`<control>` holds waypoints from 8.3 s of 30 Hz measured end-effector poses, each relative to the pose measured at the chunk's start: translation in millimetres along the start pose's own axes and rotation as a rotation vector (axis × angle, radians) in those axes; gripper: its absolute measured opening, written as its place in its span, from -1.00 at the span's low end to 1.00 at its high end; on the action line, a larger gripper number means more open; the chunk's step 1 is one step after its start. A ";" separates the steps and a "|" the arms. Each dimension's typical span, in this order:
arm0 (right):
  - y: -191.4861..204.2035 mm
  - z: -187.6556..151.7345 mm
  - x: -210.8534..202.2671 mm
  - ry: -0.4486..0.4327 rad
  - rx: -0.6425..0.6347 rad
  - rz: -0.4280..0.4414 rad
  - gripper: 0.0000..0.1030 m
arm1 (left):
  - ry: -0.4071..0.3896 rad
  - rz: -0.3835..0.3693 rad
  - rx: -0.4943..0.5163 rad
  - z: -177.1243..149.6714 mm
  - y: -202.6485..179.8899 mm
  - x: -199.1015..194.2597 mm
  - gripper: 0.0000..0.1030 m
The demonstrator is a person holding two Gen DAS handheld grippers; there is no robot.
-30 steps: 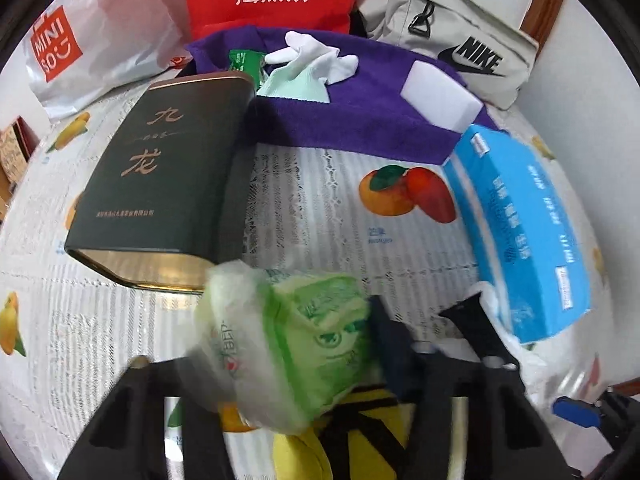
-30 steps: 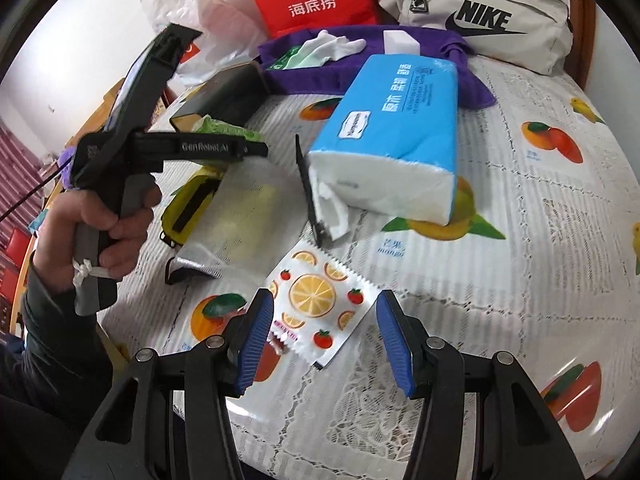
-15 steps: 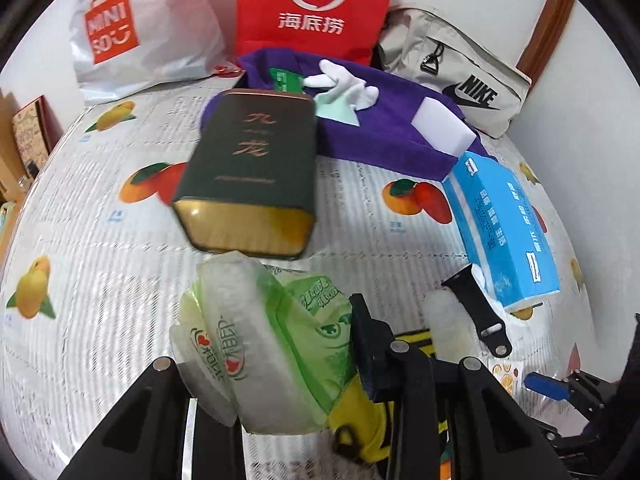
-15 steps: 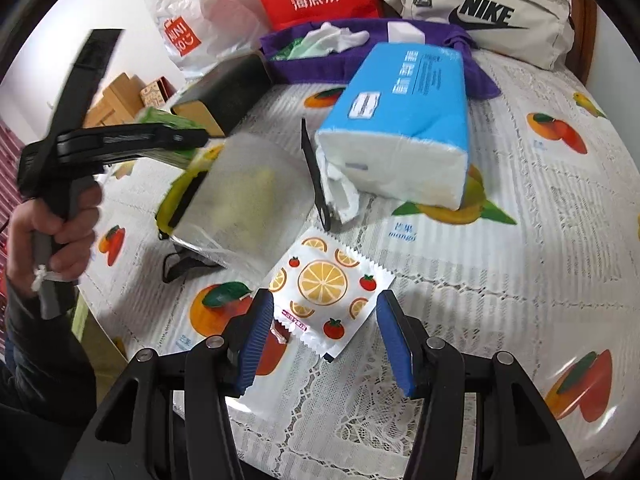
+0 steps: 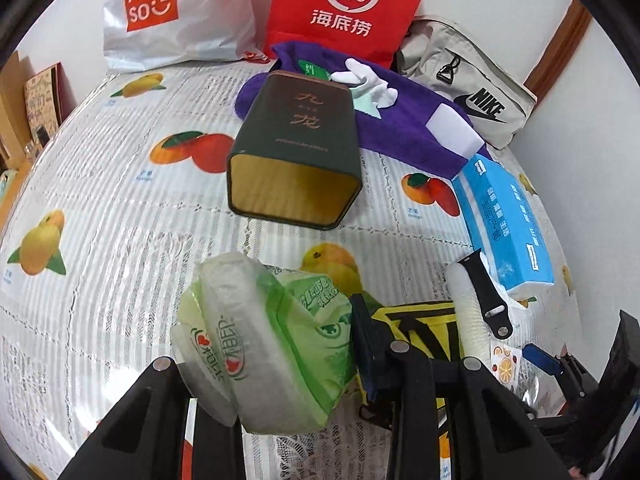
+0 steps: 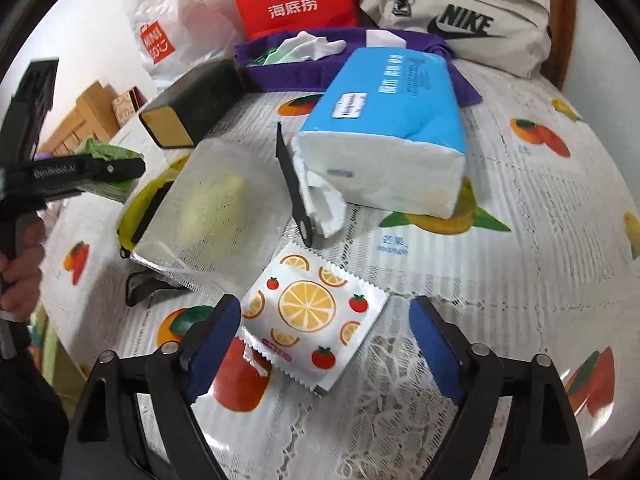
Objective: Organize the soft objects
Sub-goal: 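Lift the wipes packet with the left tool while the right tool grasps the orange-print sachet, then carry the wipes packet and sachet over the purple towel with both tools, then open both tools to drop the sachet and wipes packet onto the towel, then grasp the yellow bag with the left tool while the right tool grasps the tissue sticking from the blue pack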
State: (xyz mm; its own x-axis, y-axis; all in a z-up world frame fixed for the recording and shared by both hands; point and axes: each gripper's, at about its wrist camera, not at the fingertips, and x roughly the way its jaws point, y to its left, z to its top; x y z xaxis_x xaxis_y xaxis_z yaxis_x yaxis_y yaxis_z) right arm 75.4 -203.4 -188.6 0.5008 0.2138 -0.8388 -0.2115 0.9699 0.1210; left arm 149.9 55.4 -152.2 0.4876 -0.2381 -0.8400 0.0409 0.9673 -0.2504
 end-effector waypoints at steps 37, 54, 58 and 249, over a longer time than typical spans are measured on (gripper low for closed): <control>-31.9 -0.1 -22.5 -0.033 0.015 0.000 -0.91 | -0.019 -0.005 -0.034 -25.0 22.0 -3.4 -0.42; -34.6 47.3 -63.0 -0.141 -0.036 0.049 -0.91 | -0.117 0.010 -0.037 13.3 2.3 -38.0 -0.42; -36.5 63.4 -64.8 -0.159 -0.042 0.052 -0.91 | -0.133 0.017 -0.027 26.4 -1.6 -42.5 -0.42; -28.8 5.9 -39.3 -0.107 -0.020 0.053 -0.91 | -0.039 -0.046 0.084 -40.1 -35.9 8.3 -0.42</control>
State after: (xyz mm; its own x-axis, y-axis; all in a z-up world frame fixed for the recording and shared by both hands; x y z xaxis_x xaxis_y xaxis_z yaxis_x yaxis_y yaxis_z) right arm 66.8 -239.0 -156.0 0.5747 0.2771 -0.7700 -0.2560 0.9546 0.1524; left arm 117.4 15.1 -169.5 0.5173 -0.2803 -0.8086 0.1361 0.9598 -0.2456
